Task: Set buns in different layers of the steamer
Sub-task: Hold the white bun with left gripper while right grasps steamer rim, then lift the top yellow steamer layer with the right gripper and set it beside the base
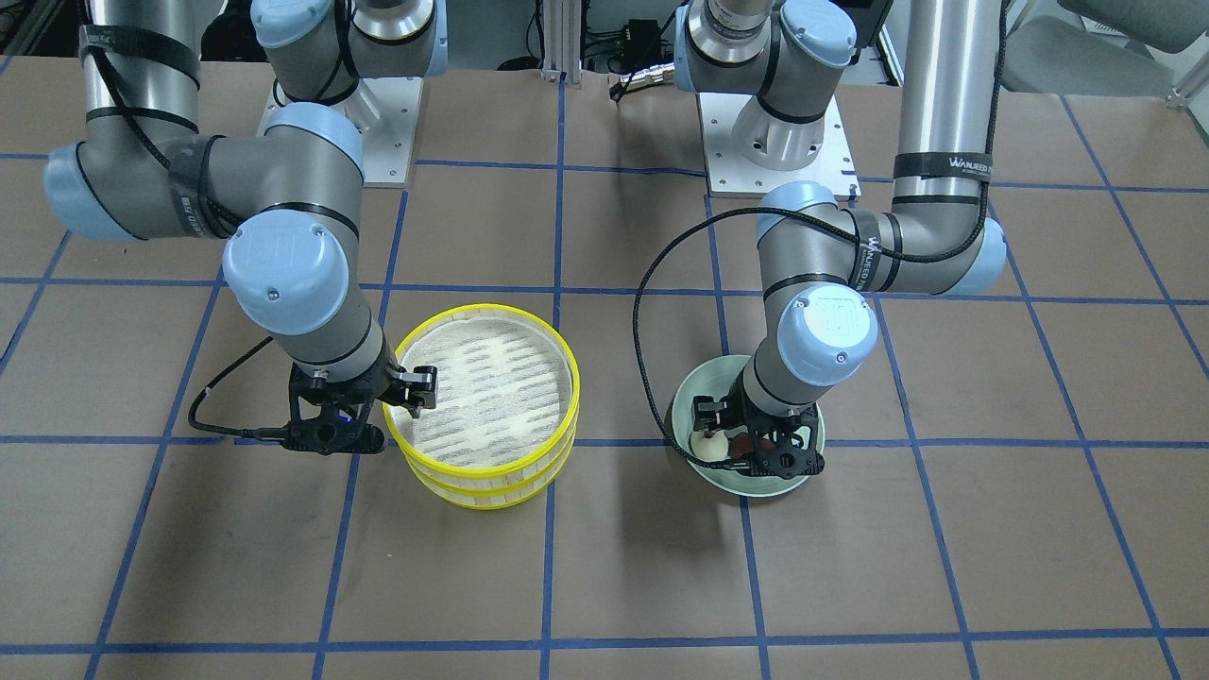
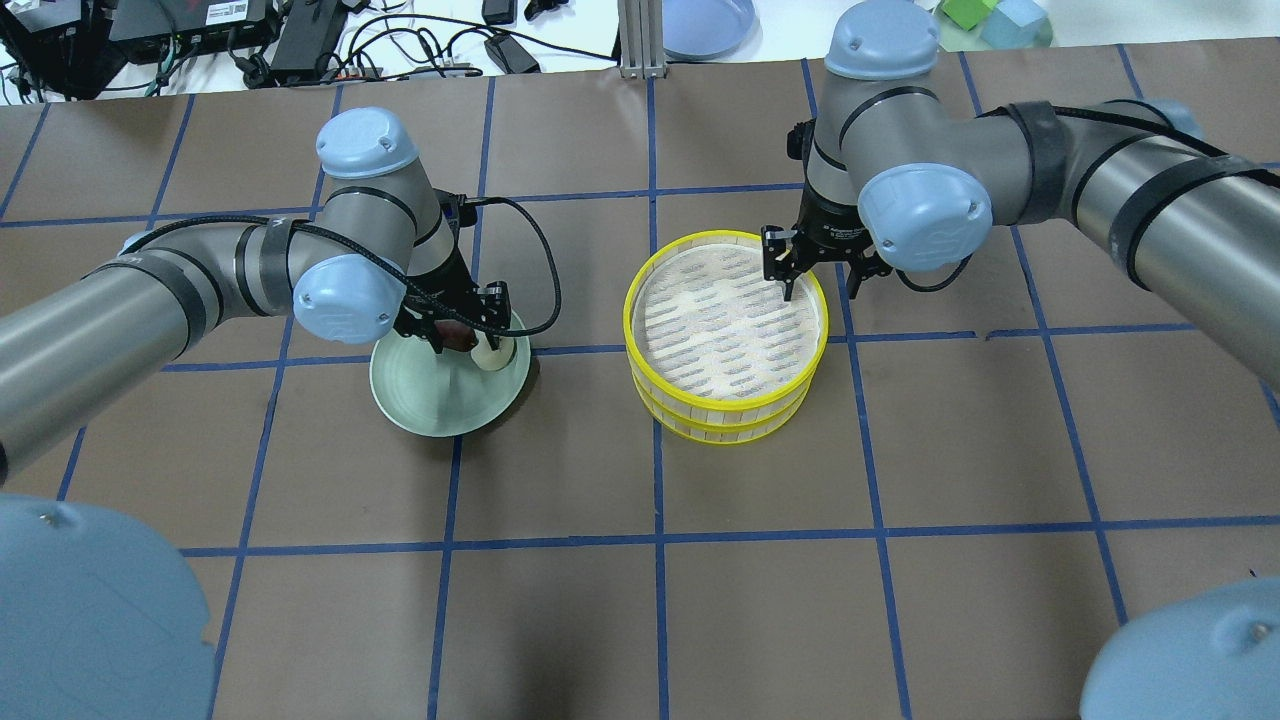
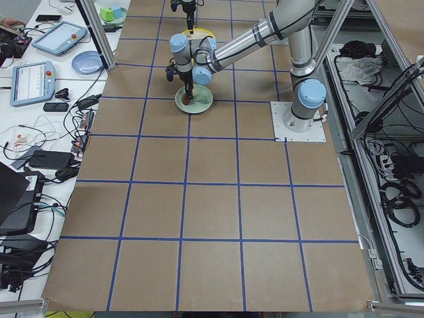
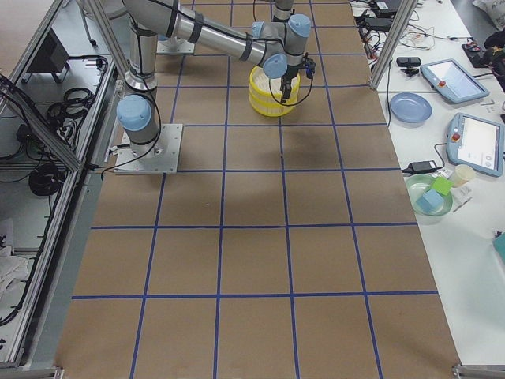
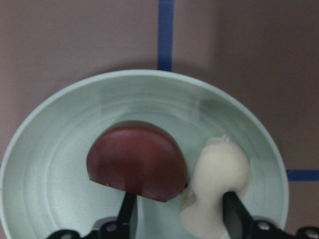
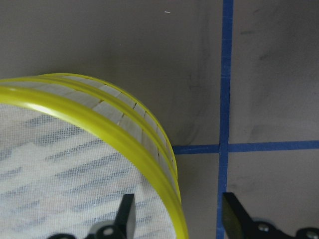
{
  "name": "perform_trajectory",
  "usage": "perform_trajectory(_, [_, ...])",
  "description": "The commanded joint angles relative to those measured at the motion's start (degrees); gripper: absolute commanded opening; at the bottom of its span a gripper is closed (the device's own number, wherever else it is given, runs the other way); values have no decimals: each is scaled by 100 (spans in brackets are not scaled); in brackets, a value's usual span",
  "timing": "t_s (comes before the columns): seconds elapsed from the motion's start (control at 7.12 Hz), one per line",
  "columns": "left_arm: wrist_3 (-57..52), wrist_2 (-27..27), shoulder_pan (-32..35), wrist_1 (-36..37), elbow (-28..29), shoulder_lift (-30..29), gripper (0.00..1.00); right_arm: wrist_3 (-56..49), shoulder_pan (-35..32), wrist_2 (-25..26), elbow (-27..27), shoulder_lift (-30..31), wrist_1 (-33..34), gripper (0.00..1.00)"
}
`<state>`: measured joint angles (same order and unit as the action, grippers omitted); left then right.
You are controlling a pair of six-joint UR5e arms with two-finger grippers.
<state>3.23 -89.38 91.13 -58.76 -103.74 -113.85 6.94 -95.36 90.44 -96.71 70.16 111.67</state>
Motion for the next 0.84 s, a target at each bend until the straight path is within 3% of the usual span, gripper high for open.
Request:
perform_trajectory(0.0, [28,25,1,-4,-6,47,0,0,0,0,-15,6,-23,0])
perform_trajectory(0.42, [11,43,1,5,-50,47,0,27,8,17,-6,102,-118,0])
perform_trajectory(0.7, [20,43,1,22,-50,56,0,9,17,-9,82,644,-774,0])
